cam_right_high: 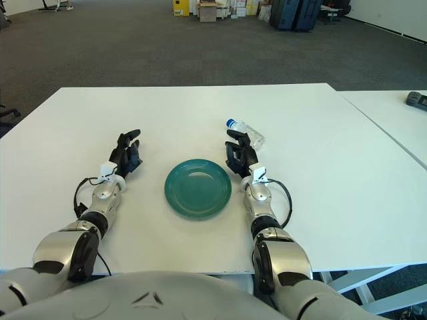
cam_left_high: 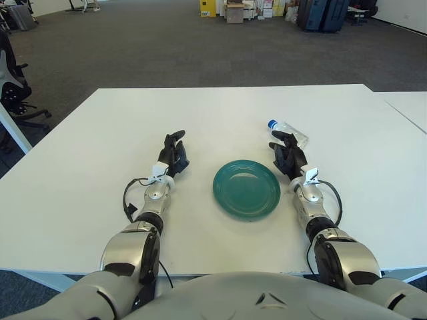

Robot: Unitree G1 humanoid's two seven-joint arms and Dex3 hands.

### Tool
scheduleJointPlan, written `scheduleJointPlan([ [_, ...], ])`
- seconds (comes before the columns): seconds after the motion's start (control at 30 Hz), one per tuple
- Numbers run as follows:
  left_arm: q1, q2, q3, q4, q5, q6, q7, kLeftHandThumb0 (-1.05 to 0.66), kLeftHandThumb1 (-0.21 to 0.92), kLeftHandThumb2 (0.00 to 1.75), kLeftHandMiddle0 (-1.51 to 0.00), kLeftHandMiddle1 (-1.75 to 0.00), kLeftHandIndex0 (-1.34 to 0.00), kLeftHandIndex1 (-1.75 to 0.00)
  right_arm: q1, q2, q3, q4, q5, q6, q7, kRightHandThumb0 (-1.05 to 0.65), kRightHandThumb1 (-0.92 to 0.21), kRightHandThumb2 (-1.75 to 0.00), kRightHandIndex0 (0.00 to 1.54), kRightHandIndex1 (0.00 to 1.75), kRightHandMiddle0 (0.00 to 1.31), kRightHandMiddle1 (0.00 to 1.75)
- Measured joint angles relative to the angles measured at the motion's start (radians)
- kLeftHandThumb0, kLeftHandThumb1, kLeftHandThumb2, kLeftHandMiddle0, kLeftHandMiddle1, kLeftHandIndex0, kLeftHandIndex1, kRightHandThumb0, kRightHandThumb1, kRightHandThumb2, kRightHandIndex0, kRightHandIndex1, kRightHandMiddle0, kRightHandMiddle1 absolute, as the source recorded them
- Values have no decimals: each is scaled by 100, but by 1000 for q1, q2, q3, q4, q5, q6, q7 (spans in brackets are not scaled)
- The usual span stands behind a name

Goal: Put the bottle into the plate.

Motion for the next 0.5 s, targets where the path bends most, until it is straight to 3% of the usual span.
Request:
scheduleJointPlan([
  [0.23,-1,-1,2,1,-2,2,-3,-93,92,96,-34,-1,0,-98,6,18,7,-69,-30,-58,-86,-51,-84,-63,30,61,0,92],
  [0.5,-2,-3,3,2,-4,4,-5,-93,92,98,-35,-1,0,-100,-27,28,15,-113,-33,-86,-102,-45,-78,-70,31,58,0,90],
])
